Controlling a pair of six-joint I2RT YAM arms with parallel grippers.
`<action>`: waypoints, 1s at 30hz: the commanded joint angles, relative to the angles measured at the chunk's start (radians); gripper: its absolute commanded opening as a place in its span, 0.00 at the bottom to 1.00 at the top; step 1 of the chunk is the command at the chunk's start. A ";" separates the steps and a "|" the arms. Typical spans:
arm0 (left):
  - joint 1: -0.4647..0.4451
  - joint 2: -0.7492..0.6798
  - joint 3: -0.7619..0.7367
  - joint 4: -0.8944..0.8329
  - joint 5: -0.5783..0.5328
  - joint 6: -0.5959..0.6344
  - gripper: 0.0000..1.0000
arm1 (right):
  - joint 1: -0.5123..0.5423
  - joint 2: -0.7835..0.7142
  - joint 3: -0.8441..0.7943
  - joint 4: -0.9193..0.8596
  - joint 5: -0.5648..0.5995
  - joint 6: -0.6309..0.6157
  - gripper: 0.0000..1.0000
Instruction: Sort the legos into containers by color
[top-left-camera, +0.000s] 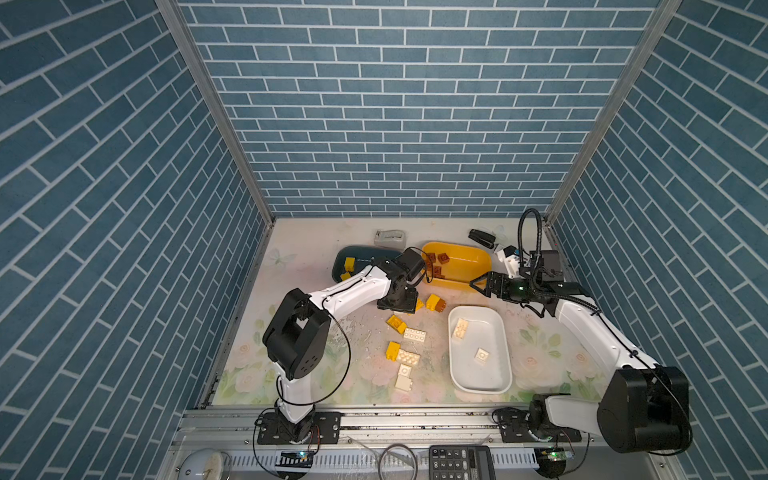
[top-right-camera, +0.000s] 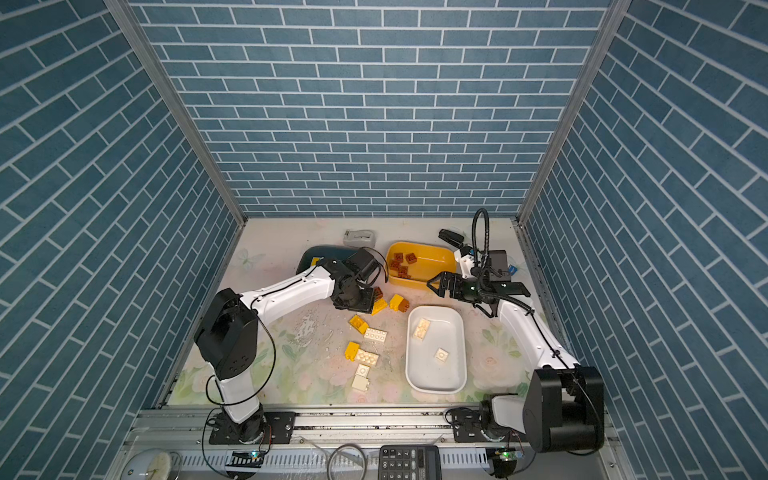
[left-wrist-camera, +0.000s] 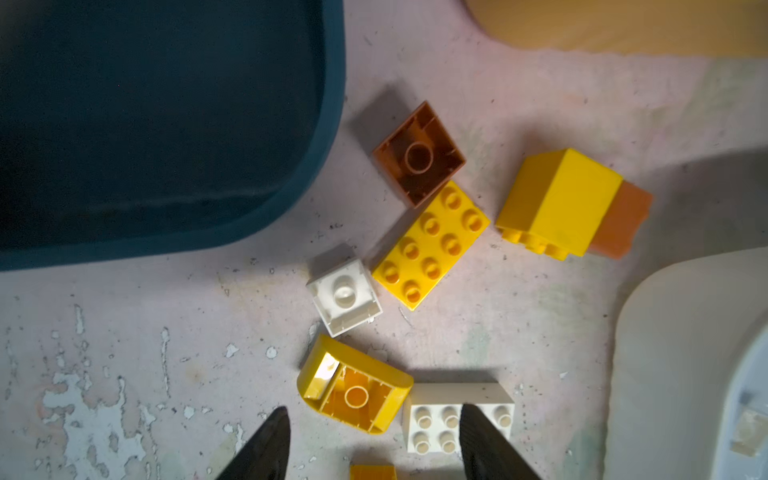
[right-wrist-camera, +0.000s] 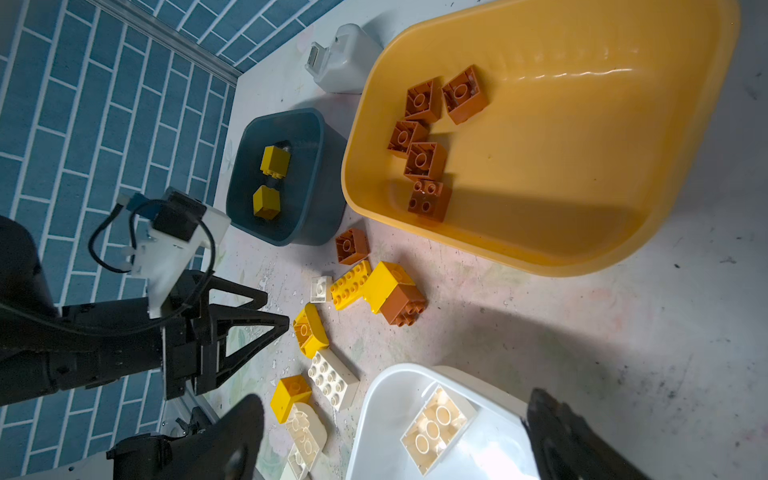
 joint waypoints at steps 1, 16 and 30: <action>0.000 0.022 -0.023 0.050 -0.034 -0.017 0.65 | -0.001 -0.003 -0.021 0.008 -0.022 0.008 0.99; 0.016 0.142 -0.013 0.086 -0.053 0.008 0.62 | -0.001 -0.023 -0.057 0.008 -0.017 0.009 0.99; 0.019 0.188 -0.013 0.089 -0.080 0.018 0.58 | -0.001 -0.020 -0.055 0.004 -0.027 0.004 0.99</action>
